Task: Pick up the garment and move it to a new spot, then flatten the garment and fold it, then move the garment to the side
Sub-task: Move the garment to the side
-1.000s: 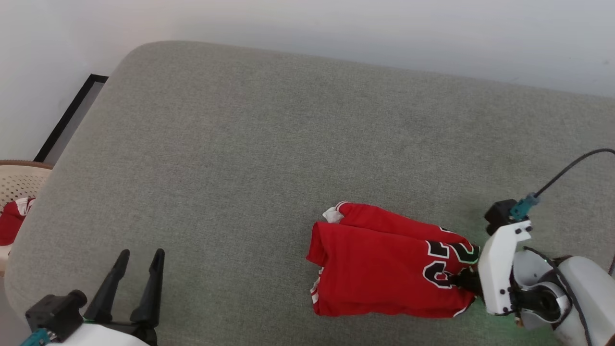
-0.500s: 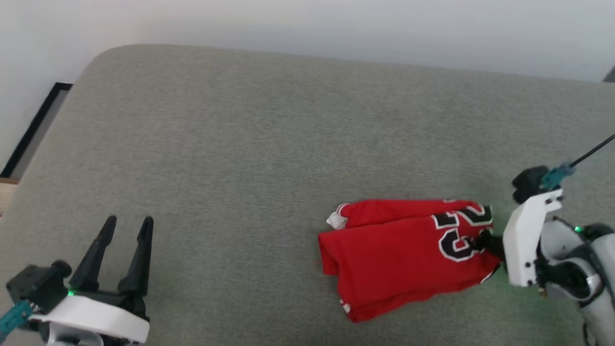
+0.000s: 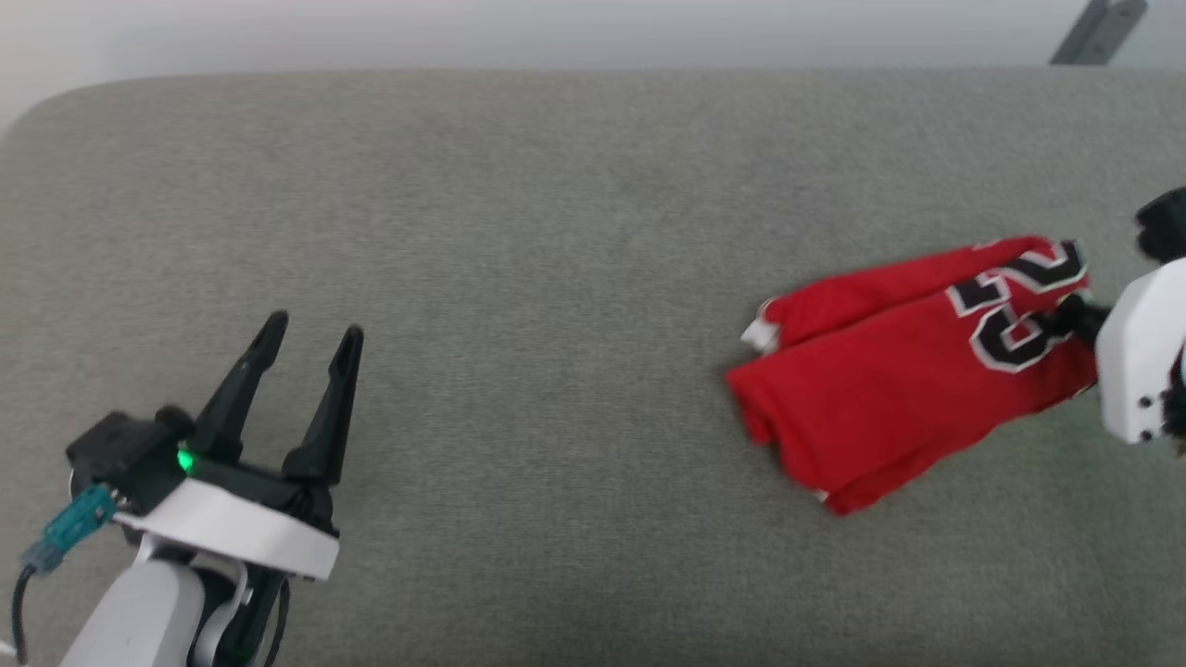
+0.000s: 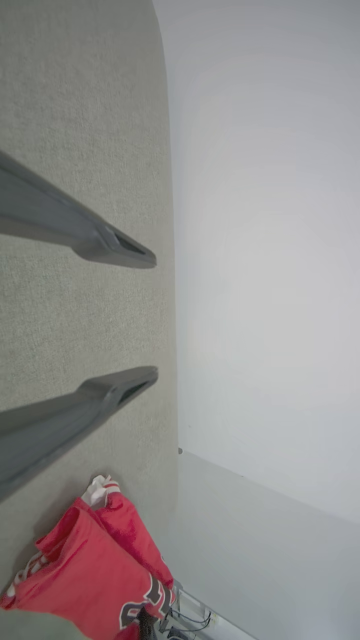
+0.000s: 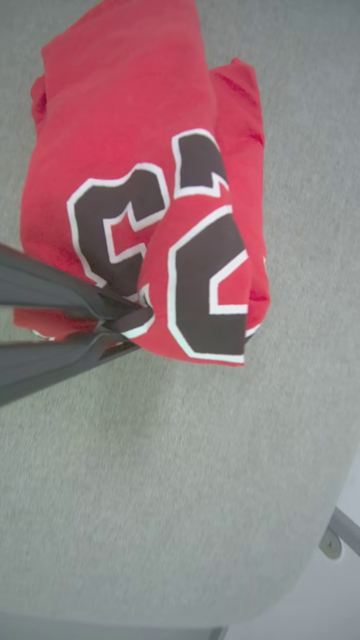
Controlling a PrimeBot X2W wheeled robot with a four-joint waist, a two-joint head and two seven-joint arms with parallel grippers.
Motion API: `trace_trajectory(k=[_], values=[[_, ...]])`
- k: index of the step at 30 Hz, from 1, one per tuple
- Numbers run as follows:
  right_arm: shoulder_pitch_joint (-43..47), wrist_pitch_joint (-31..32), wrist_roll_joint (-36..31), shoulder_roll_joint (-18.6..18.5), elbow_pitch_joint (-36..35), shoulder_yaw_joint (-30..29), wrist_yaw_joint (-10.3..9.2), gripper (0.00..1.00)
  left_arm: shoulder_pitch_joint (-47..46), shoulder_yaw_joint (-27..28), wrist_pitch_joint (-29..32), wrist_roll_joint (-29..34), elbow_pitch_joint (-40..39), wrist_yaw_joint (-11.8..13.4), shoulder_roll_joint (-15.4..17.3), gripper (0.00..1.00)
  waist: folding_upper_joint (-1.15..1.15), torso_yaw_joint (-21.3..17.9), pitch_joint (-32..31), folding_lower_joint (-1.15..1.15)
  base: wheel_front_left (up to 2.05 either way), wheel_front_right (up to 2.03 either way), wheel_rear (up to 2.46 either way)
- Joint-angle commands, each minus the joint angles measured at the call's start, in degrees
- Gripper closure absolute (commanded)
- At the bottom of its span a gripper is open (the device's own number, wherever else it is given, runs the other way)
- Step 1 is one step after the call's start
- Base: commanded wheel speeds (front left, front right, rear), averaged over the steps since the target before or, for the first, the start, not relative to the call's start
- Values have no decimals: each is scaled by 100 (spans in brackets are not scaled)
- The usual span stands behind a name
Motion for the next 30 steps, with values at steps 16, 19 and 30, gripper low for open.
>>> trace_trajectory(k=[16,19,30], values=[[-977,-1094,-1116,-593,1015,-876,-14,100,-1403,-1038,-28,192,-41,-10,7,0,0,-644,751,0,0,0,0],[-1174,-1324,-1515,-610,1397,-1069,-14,100,-1649,-1266,-28,179,-1,-10,-19,0,0,-669,881,0,0,0,0],[-1677,-1946,-3157,-235,2715,-2158,-14,100,-2387,-1902,-28,62,72,-10,-66,0,0,-503,1333,0,0,0,0]])
